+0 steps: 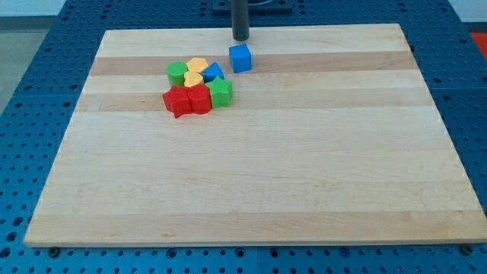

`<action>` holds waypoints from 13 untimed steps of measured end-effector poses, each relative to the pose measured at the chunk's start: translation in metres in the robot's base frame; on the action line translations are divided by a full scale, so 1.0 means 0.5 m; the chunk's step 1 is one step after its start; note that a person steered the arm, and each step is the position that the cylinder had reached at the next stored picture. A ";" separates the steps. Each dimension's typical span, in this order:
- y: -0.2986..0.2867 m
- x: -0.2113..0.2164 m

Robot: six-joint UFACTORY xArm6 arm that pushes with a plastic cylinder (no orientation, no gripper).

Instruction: Push the blue cube parallel top left to the yellow hexagon

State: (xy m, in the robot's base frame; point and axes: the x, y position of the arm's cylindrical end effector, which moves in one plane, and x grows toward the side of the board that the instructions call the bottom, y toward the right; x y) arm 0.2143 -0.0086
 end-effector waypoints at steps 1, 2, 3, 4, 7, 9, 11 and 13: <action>0.103 0.088; 0.106 0.228; 0.104 0.229; 0.047 0.220; -0.087 0.105; -0.039 0.127; -0.024 0.061; -0.099 0.061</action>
